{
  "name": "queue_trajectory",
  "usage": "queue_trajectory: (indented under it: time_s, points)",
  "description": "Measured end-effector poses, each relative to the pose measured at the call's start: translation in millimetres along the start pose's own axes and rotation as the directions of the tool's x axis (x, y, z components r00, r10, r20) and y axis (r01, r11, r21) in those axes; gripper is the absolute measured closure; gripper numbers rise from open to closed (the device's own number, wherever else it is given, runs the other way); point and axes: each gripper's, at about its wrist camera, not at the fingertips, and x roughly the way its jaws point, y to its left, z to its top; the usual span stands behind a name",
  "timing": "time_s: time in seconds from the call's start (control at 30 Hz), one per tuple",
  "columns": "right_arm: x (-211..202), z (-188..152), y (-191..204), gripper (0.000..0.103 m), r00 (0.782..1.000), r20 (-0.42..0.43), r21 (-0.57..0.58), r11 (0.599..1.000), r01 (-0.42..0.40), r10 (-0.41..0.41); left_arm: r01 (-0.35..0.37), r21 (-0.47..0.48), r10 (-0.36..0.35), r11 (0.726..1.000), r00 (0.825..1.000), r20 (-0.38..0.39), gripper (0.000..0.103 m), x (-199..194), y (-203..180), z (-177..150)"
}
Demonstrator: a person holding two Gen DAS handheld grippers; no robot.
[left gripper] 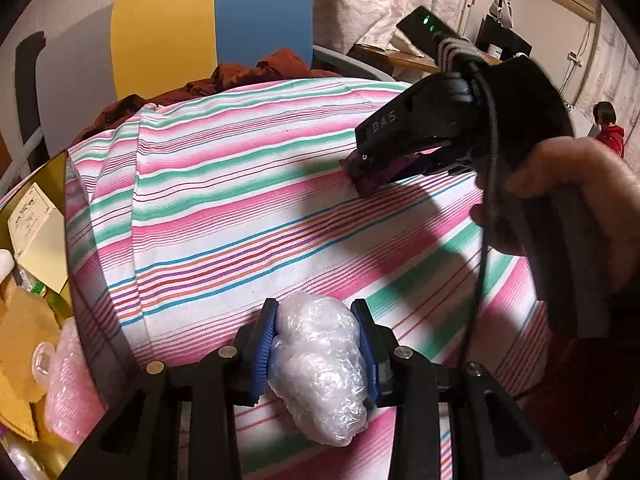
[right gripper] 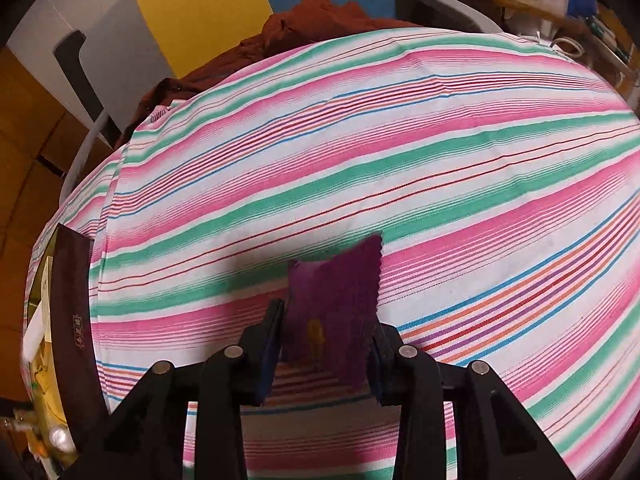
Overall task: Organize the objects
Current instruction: 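Carry the purple packet and wrapped white item over the gold tray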
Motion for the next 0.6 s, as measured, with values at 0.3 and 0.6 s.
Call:
queue_trajectory:
  time_s: [0.3, 0.6]
  points:
    - [-10, -10, 17, 0.070, 0.994, 0.037, -0.122, 0.987, 0.104, -0.100, -0.004, 0.018, 0.003, 1.000, 0.999, 0.052, 0.067, -33, -7, 0]
    - [-49, -20, 52, 0.071, 0.988, 0.149, -0.207, 0.976, 0.074, -0.043, -0.023, -0.047, 0.029, 0.999, 0.991, 0.128, 0.067, -79, 15, -1]
